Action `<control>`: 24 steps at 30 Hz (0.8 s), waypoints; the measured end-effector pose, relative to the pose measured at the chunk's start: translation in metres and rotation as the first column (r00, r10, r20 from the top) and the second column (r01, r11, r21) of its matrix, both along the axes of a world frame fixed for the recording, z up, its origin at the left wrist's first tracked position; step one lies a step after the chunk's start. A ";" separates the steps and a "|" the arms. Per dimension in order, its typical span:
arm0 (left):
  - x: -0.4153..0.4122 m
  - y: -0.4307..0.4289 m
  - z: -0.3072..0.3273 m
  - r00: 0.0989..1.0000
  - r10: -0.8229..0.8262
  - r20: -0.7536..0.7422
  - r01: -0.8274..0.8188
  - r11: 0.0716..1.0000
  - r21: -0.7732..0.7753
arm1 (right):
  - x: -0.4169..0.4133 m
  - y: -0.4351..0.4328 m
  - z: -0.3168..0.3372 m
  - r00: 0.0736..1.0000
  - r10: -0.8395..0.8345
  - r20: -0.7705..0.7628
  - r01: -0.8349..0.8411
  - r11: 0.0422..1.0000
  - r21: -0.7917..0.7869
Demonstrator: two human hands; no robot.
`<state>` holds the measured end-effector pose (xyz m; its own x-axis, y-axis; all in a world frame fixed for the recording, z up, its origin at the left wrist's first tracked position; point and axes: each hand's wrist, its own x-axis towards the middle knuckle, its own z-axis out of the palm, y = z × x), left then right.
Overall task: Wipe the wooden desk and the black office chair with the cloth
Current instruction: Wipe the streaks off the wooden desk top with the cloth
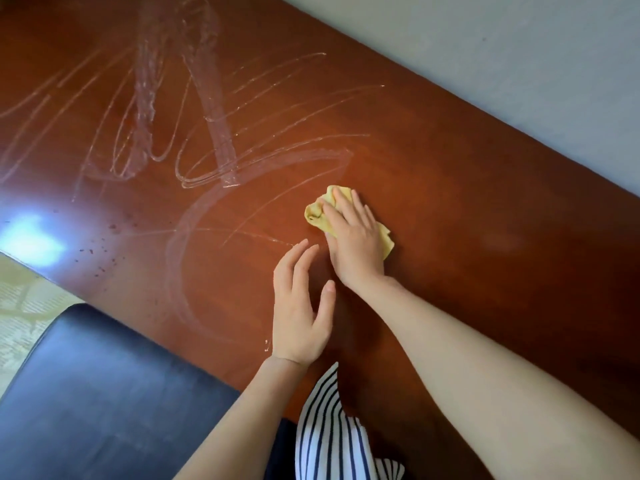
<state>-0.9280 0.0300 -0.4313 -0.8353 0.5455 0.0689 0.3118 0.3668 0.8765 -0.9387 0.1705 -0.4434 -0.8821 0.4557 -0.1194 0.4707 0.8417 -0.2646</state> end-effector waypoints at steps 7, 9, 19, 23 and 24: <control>-0.014 -0.089 -0.016 0.947 -0.010 -0.323 -0.096 0.945 -0.312 | 0.058 -0.068 0.006 0.942 0.329 -0.072 -0.334 0.939 -0.080; -0.014 -0.103 -0.023 0.946 -0.019 -0.325 -0.120 0.908 -0.401 | 0.077 -0.083 0.007 0.904 0.423 -0.063 -0.427 0.899 -0.097; -0.014 -0.098 -0.032 0.921 0.221 -0.321 -0.350 0.831 -0.433 | 0.107 -0.015 0.016 0.633 0.773 0.045 -0.744 0.623 -0.241; -0.014 -0.099 -0.033 0.917 0.229 -0.327 -0.362 0.823 -0.439 | 0.076 0.024 0.023 0.595 0.794 0.123 -0.778 0.607 -0.160; -0.015 -0.099 -0.033 0.917 0.228 -0.329 -0.362 0.823 -0.438 | 0.066 0.033 0.026 0.600 0.788 0.134 -0.776 0.615 -0.142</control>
<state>-0.9426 -0.0693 -0.4645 -0.9511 0.2944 0.0934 0.3028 0.8288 0.4705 -0.8729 0.2038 -0.4177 -0.8598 -0.4128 -0.3004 -0.3186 0.8937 -0.3160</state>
